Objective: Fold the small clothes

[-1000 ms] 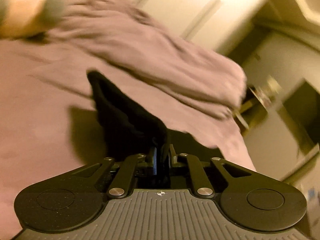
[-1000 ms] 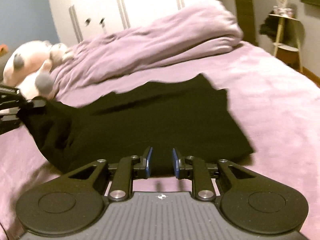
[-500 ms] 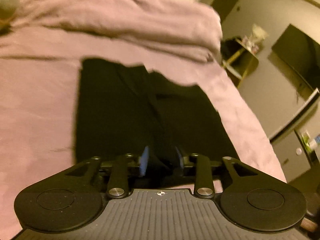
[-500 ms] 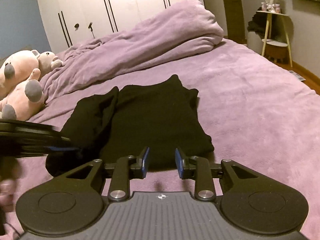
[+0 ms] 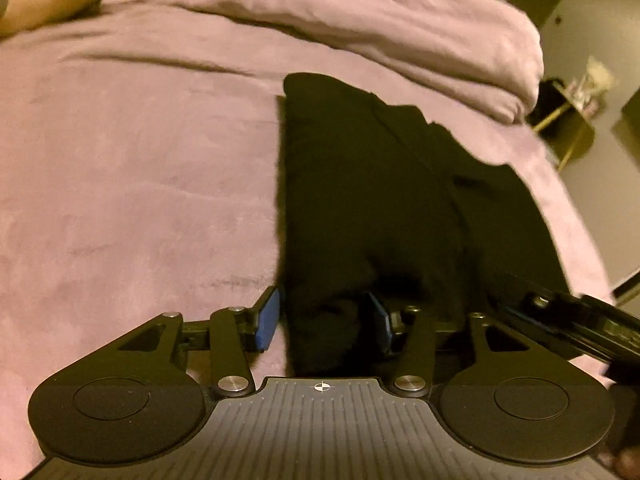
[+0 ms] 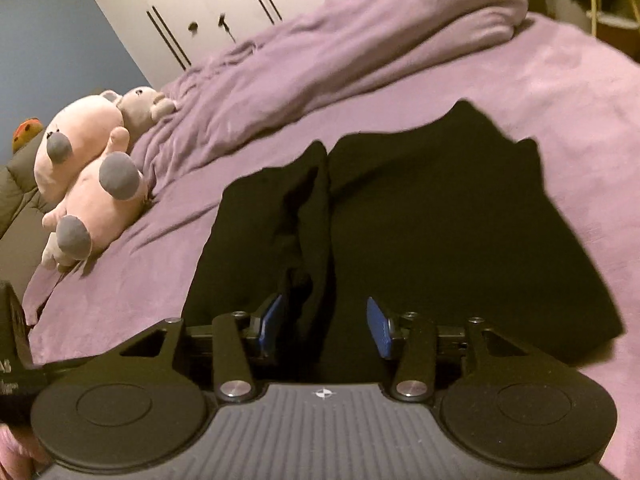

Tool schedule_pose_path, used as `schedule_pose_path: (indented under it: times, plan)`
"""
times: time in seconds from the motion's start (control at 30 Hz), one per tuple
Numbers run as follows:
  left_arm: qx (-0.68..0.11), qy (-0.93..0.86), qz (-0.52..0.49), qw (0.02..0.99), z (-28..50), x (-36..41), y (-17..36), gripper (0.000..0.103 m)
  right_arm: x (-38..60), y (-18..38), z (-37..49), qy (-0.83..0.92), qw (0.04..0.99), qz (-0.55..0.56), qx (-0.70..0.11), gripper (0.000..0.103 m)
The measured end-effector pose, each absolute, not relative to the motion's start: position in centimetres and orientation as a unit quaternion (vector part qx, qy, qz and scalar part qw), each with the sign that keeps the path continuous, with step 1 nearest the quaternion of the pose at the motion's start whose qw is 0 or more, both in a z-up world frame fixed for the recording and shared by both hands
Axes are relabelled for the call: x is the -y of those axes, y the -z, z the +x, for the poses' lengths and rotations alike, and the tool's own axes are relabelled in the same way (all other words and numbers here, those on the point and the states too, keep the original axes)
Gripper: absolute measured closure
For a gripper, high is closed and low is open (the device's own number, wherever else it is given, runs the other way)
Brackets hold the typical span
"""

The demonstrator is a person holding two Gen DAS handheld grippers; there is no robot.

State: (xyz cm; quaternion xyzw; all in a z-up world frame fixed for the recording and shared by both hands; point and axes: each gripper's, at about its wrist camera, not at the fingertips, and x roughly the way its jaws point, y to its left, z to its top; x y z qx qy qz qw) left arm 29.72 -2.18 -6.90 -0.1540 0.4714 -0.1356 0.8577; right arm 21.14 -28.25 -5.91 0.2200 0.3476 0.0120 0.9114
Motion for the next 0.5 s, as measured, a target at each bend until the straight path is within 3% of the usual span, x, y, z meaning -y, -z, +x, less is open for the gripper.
schedule_pose_path:
  times: [0.07, 0.23, 0.5]
  plan:
    - [-0.468, 0.134, -0.167, 0.857, 29.0, 1.2, 6.5, 0.049, 28.2, 6.0, 22.2, -0.019, 0.91, 0.219, -0.352, 0.056]
    - [-0.455, 0.113, -0.186, 0.863, 27.2, -0.9, 5.2, 0.05, 28.6, 6.0, 25.3, -0.034, 0.907, 0.23, -0.351, 0.041]
    - [-0.446, 0.1, -0.152, 0.876, 26.4, -1.2, 4.7, 0.05, 28.2, 7.0, 30.0, -0.049, 0.892, 0.269, -0.361, 0.036]
